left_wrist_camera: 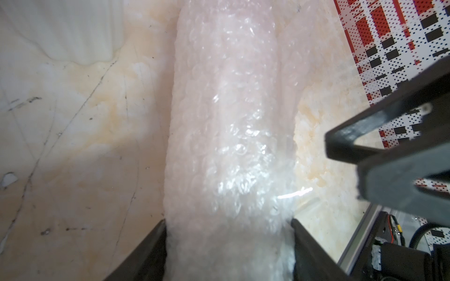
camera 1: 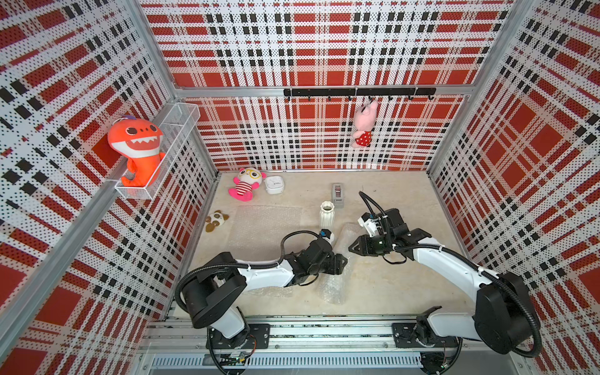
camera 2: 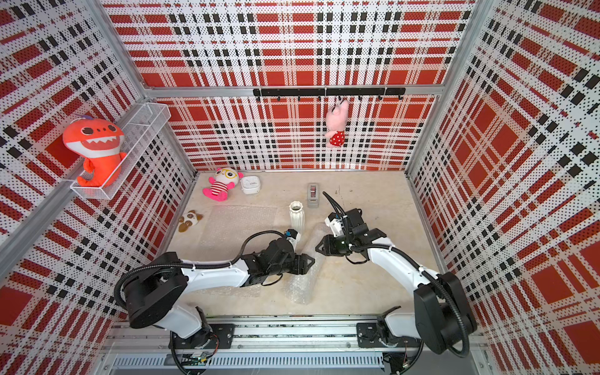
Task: Wrap vases in bubble wrap
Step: Stick the tape on the bubble wrap.
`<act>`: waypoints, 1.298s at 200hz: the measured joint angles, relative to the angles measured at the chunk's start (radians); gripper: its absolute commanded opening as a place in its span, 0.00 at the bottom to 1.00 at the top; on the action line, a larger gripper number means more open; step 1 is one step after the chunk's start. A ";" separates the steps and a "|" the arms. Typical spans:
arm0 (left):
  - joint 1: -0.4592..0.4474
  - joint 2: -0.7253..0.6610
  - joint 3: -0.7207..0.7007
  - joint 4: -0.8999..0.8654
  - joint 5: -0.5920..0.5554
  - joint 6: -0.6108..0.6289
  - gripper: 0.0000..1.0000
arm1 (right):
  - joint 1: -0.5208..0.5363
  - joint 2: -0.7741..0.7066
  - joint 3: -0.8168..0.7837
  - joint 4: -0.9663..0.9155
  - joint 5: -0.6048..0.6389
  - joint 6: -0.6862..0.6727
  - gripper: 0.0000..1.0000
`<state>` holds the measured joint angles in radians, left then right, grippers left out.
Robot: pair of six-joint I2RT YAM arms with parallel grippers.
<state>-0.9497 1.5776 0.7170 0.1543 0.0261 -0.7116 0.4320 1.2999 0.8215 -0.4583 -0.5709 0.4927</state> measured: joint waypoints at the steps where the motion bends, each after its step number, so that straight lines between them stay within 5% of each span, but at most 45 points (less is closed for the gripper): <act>1: 0.000 0.000 0.000 0.000 0.000 0.000 0.59 | 0.000 -0.001 0.000 -0.001 -0.001 0.003 0.24; 73: 0.000 0.000 0.000 0.000 0.001 0.000 0.59 | 0.005 -0.018 -0.138 0.146 -0.142 0.117 0.07; 146: 0.002 -0.002 0.000 -0.001 0.016 -0.004 0.60 | 0.003 0.085 -0.133 0.230 -0.078 0.095 0.03; 226: 0.012 -0.031 -0.008 -0.025 0.045 0.006 0.92 | 0.006 0.104 -0.133 0.271 -0.080 0.066 0.03; 259: 0.003 -0.044 -0.014 -0.032 0.044 0.002 0.89 | 0.006 0.104 -0.133 0.273 -0.079 0.061 0.03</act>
<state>-0.9470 1.5333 0.7029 0.1219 0.0704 -0.7094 0.4385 1.4036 0.6888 -0.1852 -0.6502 0.5541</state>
